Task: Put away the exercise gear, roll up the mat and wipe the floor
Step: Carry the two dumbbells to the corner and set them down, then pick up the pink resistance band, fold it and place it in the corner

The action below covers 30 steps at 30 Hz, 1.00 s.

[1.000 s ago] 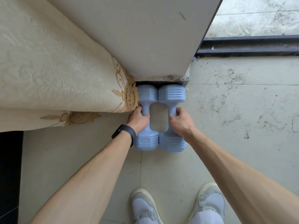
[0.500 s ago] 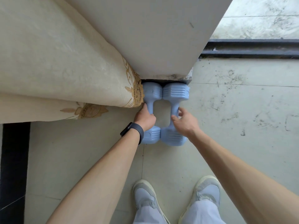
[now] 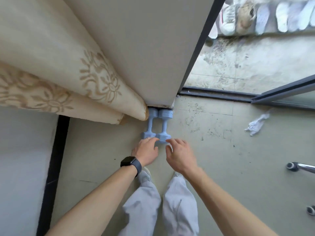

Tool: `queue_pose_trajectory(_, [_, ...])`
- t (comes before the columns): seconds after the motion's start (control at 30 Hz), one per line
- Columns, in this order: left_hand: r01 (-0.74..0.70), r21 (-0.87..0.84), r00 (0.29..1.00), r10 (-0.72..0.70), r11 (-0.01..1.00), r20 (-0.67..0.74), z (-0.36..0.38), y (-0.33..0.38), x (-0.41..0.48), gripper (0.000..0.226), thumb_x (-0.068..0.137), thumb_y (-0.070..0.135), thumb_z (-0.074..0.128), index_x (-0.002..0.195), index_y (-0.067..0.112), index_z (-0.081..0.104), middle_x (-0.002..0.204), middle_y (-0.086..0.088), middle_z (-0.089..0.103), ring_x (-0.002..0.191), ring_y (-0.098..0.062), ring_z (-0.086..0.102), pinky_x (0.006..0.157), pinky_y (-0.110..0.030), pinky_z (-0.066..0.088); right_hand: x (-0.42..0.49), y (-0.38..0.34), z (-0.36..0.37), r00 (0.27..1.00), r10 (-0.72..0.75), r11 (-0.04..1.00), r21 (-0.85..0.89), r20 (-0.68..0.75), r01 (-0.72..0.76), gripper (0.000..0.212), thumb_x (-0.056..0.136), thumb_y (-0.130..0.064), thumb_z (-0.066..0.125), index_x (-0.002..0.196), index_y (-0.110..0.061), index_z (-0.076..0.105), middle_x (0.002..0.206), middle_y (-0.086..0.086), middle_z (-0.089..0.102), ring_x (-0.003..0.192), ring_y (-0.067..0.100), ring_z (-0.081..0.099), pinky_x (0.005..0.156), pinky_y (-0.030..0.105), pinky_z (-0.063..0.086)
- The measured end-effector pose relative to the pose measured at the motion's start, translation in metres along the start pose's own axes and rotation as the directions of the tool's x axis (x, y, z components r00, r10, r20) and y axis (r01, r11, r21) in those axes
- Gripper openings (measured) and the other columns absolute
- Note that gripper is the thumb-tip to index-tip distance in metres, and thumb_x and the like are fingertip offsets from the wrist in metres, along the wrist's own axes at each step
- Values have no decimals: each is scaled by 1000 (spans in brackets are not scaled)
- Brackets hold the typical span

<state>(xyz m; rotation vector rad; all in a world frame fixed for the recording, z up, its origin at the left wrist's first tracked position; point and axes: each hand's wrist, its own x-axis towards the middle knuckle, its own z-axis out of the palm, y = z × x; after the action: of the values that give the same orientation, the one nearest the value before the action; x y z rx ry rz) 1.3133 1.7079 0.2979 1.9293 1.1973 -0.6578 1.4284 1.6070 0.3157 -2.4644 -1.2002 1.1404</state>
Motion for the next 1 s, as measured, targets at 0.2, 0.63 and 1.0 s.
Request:
queue_pose_trajectory(0.2, [-33, 124, 980, 57, 992, -193, -120, 39, -174, 46, 95, 32, 47, 141, 30, 48, 142, 3, 53, 128, -22, 48, 103, -34, 38, -144, -92, -150, 966, -193, 979, -106, -170, 177, 33, 93, -31, 50, 120, -19, 66, 122, 0, 67, 121, 31, 54, 102, 41, 45])
queue_pose_trajectory(0.63, [44, -108, 665, -110, 993, -738, -201, 62, -392, 44, 93, 35, 54, 135, 22, 56, 134, 2, 60, 128, -21, 50, 106, -40, 38, -249, -193, -284, 715, -692, 712, -264, -101, 651, 37, 100, -40, 46, 135, -32, 57, 136, -15, 57, 137, 17, 39, 113, 28, 28])
queue_pose_trajectory(1.0, [428, -645, 135, -751, 633, -647, 18, 66, -619, 47, 91, 44, 45, 132, 24, 57, 133, 5, 62, 125, -21, 54, 104, -45, 43, -373, -222, -211, 118, -916, 68, -141, 384, 988, 40, 93, -47, 44, 125, -30, 63, 125, -9, 65, 123, 19, 51, 103, 33, 43])
